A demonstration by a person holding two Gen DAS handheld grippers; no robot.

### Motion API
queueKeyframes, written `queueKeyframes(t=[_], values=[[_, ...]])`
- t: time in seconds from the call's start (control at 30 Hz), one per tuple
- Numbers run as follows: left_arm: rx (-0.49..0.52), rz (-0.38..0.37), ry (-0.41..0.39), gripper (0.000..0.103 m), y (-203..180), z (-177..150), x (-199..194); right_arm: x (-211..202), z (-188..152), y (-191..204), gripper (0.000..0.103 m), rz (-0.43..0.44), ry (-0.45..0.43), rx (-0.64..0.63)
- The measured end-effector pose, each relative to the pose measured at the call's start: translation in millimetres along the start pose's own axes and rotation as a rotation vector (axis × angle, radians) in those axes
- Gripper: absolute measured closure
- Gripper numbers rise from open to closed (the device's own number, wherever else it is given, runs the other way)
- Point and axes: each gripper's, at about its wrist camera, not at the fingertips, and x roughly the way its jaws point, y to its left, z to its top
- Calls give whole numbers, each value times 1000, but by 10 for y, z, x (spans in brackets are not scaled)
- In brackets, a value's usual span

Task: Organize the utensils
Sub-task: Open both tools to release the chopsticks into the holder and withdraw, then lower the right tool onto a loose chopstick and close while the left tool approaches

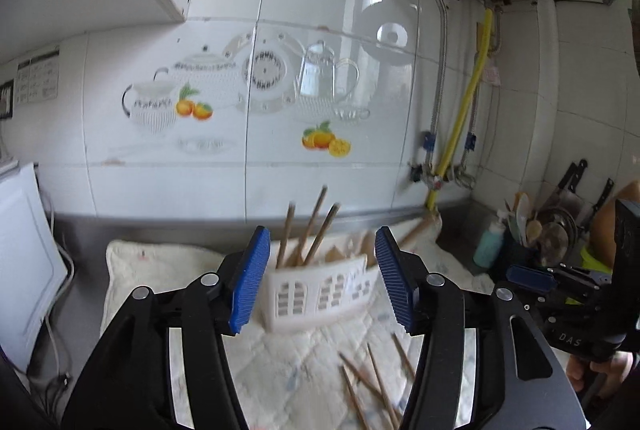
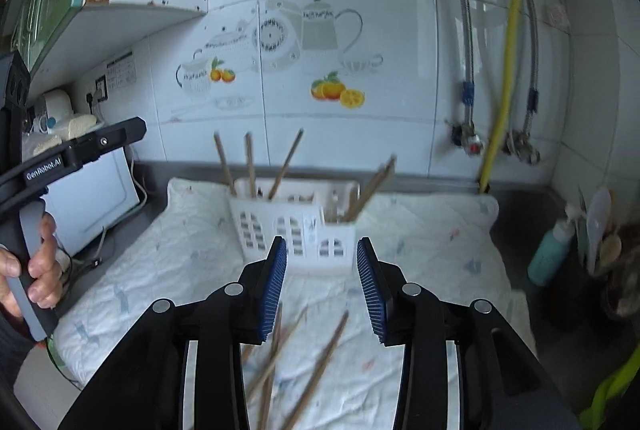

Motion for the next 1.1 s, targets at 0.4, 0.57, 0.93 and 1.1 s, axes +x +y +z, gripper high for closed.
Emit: queueKeyframes(t=[0.4, 0.57, 0.93, 1.1], values=[[-121, 42, 158, 48, 258, -1175, -278, -2, -1360, 221, 74, -18, 156, 143], [-153, 64, 215, 48, 324, -1498, -286, 136, -1678, 265, 83, -24, 207, 202], [-133, 13, 272, 48, 164, -1778, -292, 388, -1860, 241, 90, -17, 245, 297], [-88, -47, 304, 49, -71, -1861, -232, 439, -1866, 228, 90, -26, 248, 313]])
